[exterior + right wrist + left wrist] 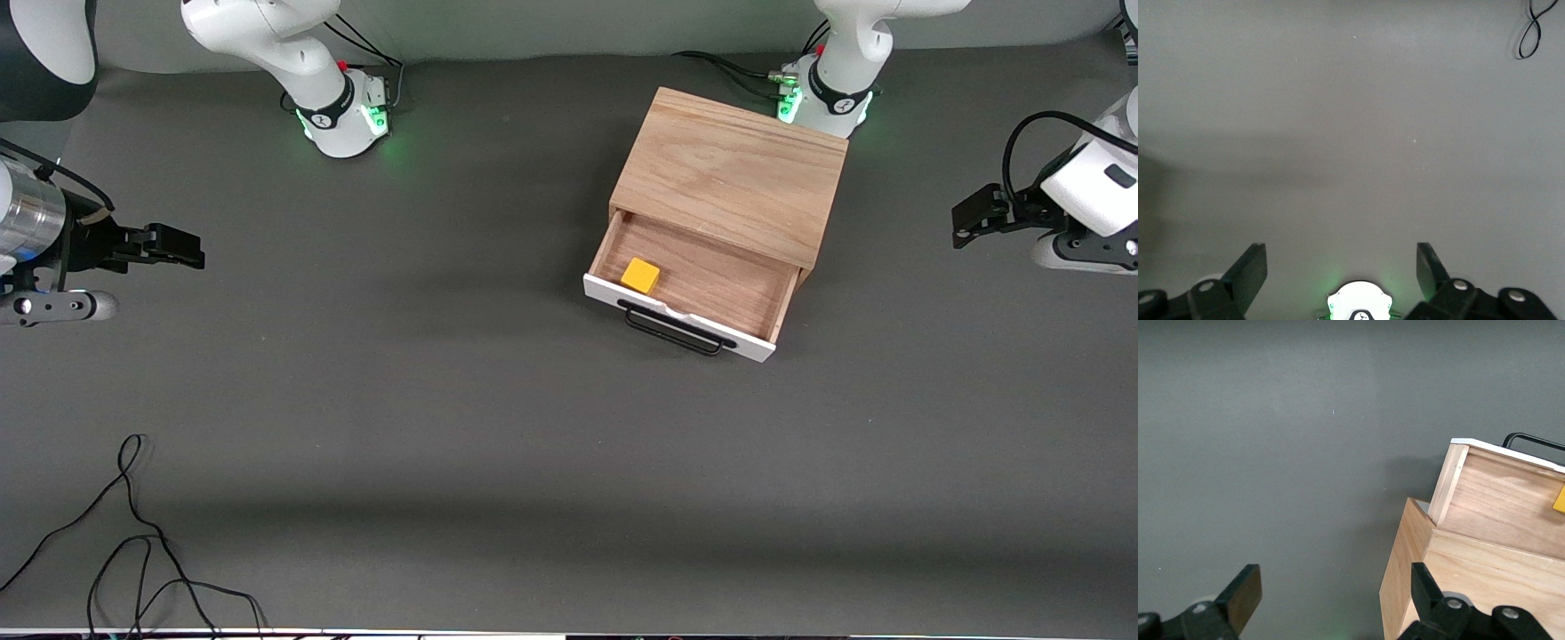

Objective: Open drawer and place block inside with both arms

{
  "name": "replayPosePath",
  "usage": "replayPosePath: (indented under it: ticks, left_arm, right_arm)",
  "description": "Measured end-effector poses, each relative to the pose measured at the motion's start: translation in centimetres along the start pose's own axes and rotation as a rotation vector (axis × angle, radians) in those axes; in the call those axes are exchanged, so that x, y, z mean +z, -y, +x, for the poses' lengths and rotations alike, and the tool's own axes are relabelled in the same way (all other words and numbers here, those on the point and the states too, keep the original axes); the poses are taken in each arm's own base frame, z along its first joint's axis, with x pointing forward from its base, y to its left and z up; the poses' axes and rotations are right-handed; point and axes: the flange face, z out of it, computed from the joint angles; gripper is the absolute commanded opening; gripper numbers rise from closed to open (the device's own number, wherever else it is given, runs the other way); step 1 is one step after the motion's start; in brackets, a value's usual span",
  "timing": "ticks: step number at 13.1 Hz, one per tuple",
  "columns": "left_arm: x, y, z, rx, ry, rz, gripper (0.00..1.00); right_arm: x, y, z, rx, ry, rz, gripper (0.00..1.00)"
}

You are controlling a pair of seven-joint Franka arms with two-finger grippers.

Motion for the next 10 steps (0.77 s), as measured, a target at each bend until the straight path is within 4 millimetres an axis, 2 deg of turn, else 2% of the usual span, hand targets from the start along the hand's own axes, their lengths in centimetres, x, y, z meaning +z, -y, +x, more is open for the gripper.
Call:
replayPosePath:
  ticks: [3, 7, 10]
  left_arm:
    - [0.2, 0.0, 0.1, 0.000, 0.003, 0.000, 1.00]
    - [0.3, 0.0, 0.1, 0.001, 0.005, 0.000, 1.00]
    - [0.3, -0.1, 0.1, 0.001, 0.006, 0.000, 1.00]
  right_arm:
    - [0.2, -1.0, 0.2, -0.005, 0.005, 0.038, 0.99]
    - [0.1, -3.7, 0.0, 0.016, 0.000, 0.080, 0.99]
    - [-0.2, -3.9, -1.3, 0.013, -0.042, 0.091, 0.99]
